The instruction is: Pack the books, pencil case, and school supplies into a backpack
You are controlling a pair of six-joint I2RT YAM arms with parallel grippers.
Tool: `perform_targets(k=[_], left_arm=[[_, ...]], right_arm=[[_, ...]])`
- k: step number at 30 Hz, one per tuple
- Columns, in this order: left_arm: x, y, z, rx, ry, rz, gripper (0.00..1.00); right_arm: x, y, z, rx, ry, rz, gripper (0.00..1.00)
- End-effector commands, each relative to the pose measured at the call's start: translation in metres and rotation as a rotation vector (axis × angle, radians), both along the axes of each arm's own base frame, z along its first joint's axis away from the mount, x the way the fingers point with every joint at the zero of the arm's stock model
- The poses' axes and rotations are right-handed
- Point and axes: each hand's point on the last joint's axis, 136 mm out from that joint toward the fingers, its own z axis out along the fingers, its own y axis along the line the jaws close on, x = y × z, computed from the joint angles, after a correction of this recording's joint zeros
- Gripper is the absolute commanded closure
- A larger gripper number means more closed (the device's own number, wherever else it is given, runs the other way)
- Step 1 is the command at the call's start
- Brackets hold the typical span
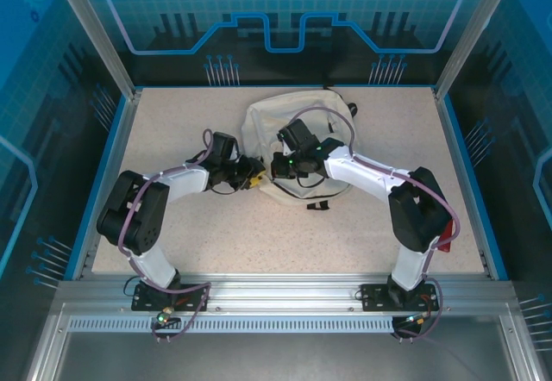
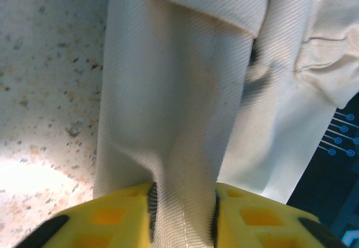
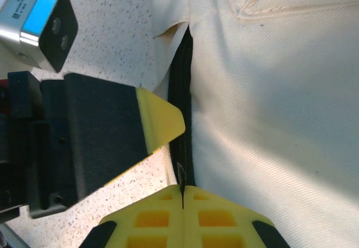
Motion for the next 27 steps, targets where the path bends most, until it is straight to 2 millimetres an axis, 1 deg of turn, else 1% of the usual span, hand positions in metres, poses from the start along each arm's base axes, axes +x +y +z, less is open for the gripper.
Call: perform_targets(k=[1, 3, 4, 7, 8, 11, 15, 16, 17, 19, 20, 21, 22, 23, 27], left_arm=[[-0.012, -0.003, -0.002, 0.021, 0.032, -0.037, 0.77], [-0.014, -0.003, 0.001, 0.025, 0.015, -0.047, 0.84], [-0.014, -0.003, 0.003, 0.021, 0.006, -0.052, 0.86], [-0.013, -0.007, 0.010, 0.002, -0.019, -0.069, 0.92], [-0.012, -0.008, 0.013, -0.004, -0.028, -0.075, 0.94], [-0.013, -0.009, 0.017, -0.007, -0.042, -0.085, 0.96], [-0.015, -0.009, 0.019, -0.006, -0.050, -0.094, 0.97], [-0.015, -0.009, 0.020, -0.006, -0.054, -0.096, 0.97], [-0.016, -0.008, 0.019, -0.005, -0.050, -0.096, 0.97], [-0.016, -0.008, 0.019, -0.004, -0.050, -0.096, 0.97], [-0.016, -0.008, 0.018, 0.000, -0.048, -0.098, 0.97], [-0.017, -0.007, 0.016, 0.007, -0.043, -0.098, 0.97], [-0.017, -0.006, 0.016, 0.010, -0.042, -0.099, 0.97], [-0.019, -0.006, 0.014, 0.015, -0.039, -0.101, 0.97], [-0.022, -0.004, 0.011, 0.032, -0.036, -0.114, 0.99]], right_arm=[[-0.006, 0.011, 0.003, 0.048, 0.022, 0.009, 1.00], [-0.006, 0.009, -0.004, 0.039, 0.055, -0.025, 0.98], [-0.006, 0.007, -0.008, 0.031, 0.070, -0.041, 0.92], [-0.003, 0.001, -0.019, -0.012, 0.111, -0.092, 0.71], [-0.002, 0.002, -0.022, -0.019, 0.117, -0.092, 0.67], [-0.002, 0.006, -0.028, -0.029, 0.144, -0.083, 0.59], [-0.001, 0.011, -0.029, -0.027, 0.165, -0.073, 0.57], [-0.001, 0.012, -0.030, -0.026, 0.169, -0.072, 0.57], [-0.001, 0.012, -0.030, -0.025, 0.171, -0.072, 0.61], [0.000, 0.012, -0.029, -0.024, 0.163, -0.069, 0.73], [0.001, 0.010, -0.028, -0.035, 0.155, -0.075, 0.82], [0.002, 0.007, -0.026, -0.050, 0.144, -0.083, 0.89], [0.003, 0.005, -0.024, -0.062, 0.132, -0.089, 0.93], [0.005, 0.001, -0.020, -0.079, 0.112, -0.100, 0.95], [0.012, -0.010, -0.004, -0.119, 0.045, -0.114, 1.00]])
